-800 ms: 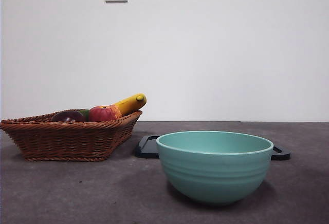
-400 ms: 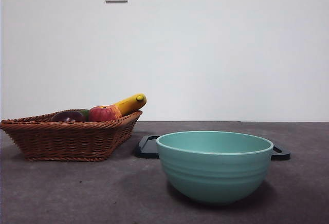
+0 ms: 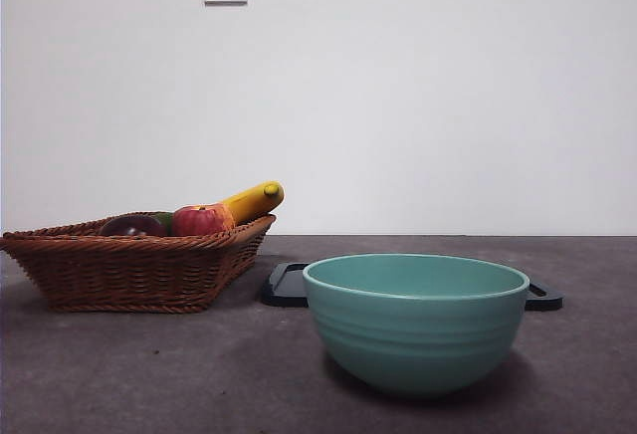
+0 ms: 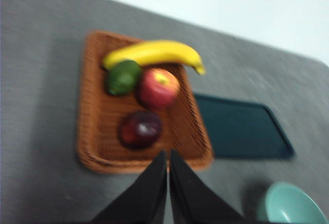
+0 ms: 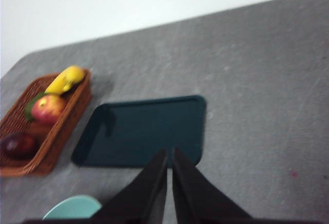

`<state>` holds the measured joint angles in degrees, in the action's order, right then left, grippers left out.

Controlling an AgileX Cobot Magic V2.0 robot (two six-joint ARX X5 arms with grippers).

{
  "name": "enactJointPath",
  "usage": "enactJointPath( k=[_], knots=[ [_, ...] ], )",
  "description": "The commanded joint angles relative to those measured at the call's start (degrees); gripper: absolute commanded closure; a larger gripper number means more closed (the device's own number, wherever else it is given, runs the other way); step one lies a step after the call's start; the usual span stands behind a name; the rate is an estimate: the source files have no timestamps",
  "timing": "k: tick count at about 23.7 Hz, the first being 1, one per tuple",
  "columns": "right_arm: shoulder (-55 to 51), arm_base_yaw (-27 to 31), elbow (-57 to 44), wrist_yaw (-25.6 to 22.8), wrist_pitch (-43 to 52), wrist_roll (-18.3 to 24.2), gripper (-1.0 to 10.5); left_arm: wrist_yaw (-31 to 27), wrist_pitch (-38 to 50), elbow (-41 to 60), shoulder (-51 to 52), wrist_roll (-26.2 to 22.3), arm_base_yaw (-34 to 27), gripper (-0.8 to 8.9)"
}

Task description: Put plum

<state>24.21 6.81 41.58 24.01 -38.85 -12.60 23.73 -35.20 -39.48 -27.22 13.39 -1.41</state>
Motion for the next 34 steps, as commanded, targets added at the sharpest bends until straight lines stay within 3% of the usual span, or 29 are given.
enactJointPath(
  k=[1, 15, 24, 26, 30, 34],
  knots=[
    [3.82, -1.7, 5.25, 0.76, -3.5, 3.28, 9.4, 2.47, -2.84, -4.61, -4.26, -4.92, 0.87, 8.05],
    [22.82, -14.64, 22.53, 2.14, -21.92, 13.68, 9.4, 4.68, -20.57, -22.95, -19.74, -16.81, 9.14, 8.05],
    [24.79, -17.57, 22.82, 2.12, -22.47, 14.34, 9.3, 4.66, -19.63, -23.15, -20.37, -17.2, 10.16, 8.04],
    [24.81, -17.57, 22.82, 2.12, -22.45, 14.34, 9.0, 4.63, -19.28, -23.15, -20.37, -17.2, 10.16, 7.34],
    [24.81, -17.57, 22.82, 2.1, -22.45, 14.32, 5.7, 4.63, -19.28, -23.15, -20.37, -17.18, 10.16, 4.15],
    [24.79, -17.57, 22.82, 2.1, -22.45, 14.32, 5.5, 4.61, -19.28, -23.15, -20.37, -17.18, 10.16, 3.44]
  ],
)
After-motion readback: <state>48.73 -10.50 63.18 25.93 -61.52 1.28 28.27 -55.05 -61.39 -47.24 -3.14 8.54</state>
